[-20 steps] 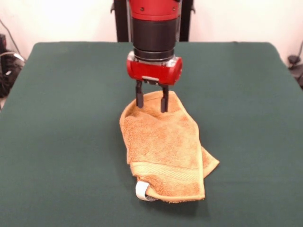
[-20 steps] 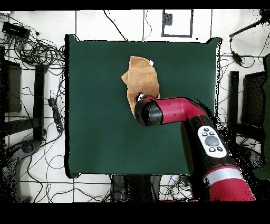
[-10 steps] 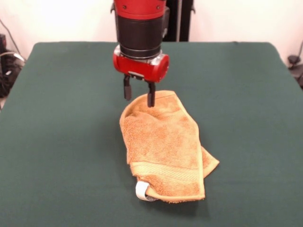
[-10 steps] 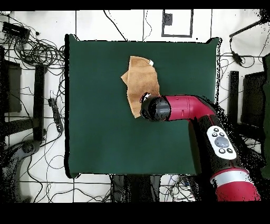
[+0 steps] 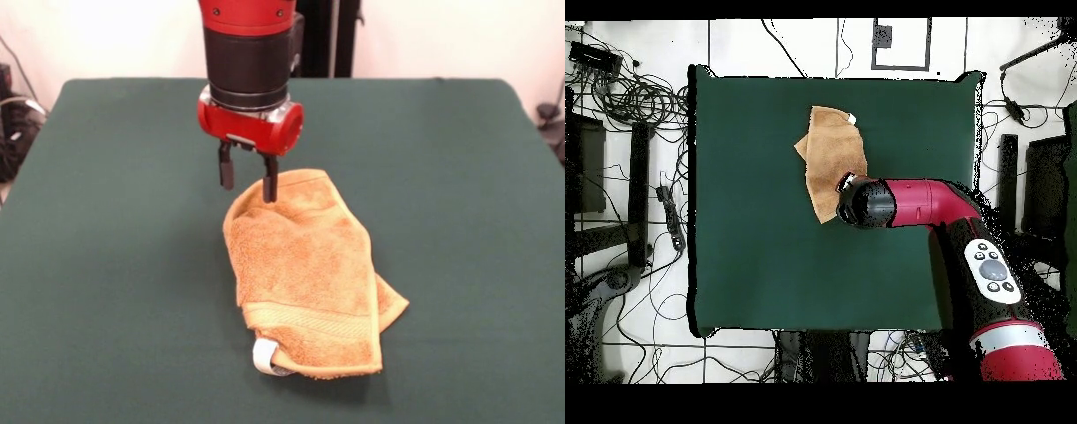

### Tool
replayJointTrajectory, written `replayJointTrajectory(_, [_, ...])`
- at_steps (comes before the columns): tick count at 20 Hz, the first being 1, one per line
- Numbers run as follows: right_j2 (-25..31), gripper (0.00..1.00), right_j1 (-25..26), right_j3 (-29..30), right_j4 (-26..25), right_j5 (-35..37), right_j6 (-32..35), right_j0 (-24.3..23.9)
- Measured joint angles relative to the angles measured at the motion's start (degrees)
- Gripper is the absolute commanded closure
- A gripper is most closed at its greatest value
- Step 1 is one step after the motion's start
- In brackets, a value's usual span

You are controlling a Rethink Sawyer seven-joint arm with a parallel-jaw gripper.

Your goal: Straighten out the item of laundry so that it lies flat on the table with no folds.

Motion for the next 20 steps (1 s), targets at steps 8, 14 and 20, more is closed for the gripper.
replayJointTrajectory(8, [0.0,0.0,0.0,0.0,-0.1,0.0,0.0,0.0])
replayJointTrajectory(14, [0.0,0.0,0.0,0.0,-0.3,0.0,0.0,0.0])
replayJointTrajectory(20, [-0.1,0.0,0.1,0.0,-0.6,0.0,0.0,0.0])
